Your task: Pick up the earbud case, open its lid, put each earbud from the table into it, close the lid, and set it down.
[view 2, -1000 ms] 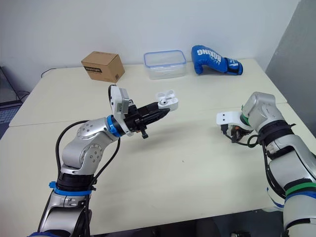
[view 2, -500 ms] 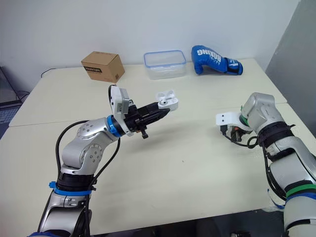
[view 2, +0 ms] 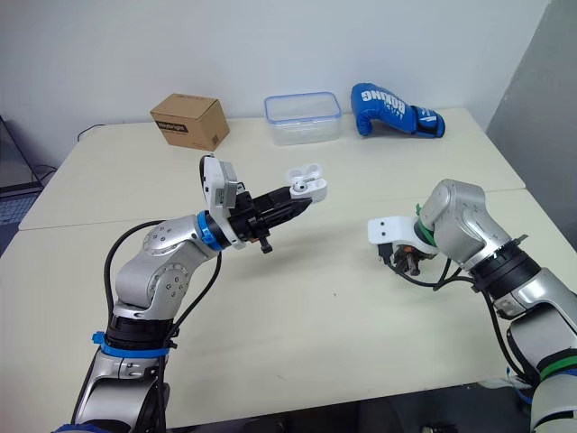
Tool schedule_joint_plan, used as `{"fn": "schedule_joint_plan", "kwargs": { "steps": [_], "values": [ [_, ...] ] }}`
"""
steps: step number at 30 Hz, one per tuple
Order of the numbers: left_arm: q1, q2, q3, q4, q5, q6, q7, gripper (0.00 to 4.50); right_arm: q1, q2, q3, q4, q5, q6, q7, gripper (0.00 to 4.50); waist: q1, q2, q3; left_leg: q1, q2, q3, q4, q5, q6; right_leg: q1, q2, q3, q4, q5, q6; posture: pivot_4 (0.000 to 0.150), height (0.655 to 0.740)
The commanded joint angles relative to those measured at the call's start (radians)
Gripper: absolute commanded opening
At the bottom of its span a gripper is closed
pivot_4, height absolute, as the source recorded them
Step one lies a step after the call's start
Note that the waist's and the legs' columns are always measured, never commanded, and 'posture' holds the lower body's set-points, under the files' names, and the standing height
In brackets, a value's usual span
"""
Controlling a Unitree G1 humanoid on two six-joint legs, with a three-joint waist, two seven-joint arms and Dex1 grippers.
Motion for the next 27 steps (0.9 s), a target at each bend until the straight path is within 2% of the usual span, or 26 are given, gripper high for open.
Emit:
{"fn": "schedule_joint_plan", "kwargs": {
  "steps": [1,12,19,27],
  "values": [
    [-0.003,-0.003,0.005,-0.042,-0.010,-0.014,0.007,0.78,0.011,-0.015,0.009,-0.034,-0.009,0.015,0.056,0.39,0.000,0.000,0.000,0.000,0.000,0.000,0.000,0.000,0.000,0.000,0.000,0.000,0.000,0.000,0.000,0.150,0.7400],
    [0.002,-0.003,0.007,-0.048,-0.009,-0.015,0.013,0.78,0.020,0.008,0.028,0.030,-0.040,-0.001,0.013,0.39,-0.001,0.000,0.000,0.000,0.000,0.000,0.000,0.000,0.000,0.000,0.000,0.000,0.000,0.000,0.000,0.150,0.7400],
    [0.002,-0.001,0.006,-0.048,-0.010,-0.015,0.013,0.78,0.019,0.003,0.020,0.003,-0.038,-0.007,0.020,2.78,-0.001,-0.001,0.000,0.001,0.000,0.000,0.001,0.000,0.000,0.001,0.000,0.000,0.000,0.000,0.000,0.150,0.7400],
    [-0.003,-0.002,0.004,-0.042,-0.010,-0.017,0.011,0.78,0.037,-0.007,0.015,-0.060,-0.038,0.030,0.023,2.78,-0.001,0.000,0.000,0.000,0.000,0.000,0.000,0.000,0.000,0.000,0.000,0.000,0.000,0.000,0.000,0.150,0.7400]
  ]
}}
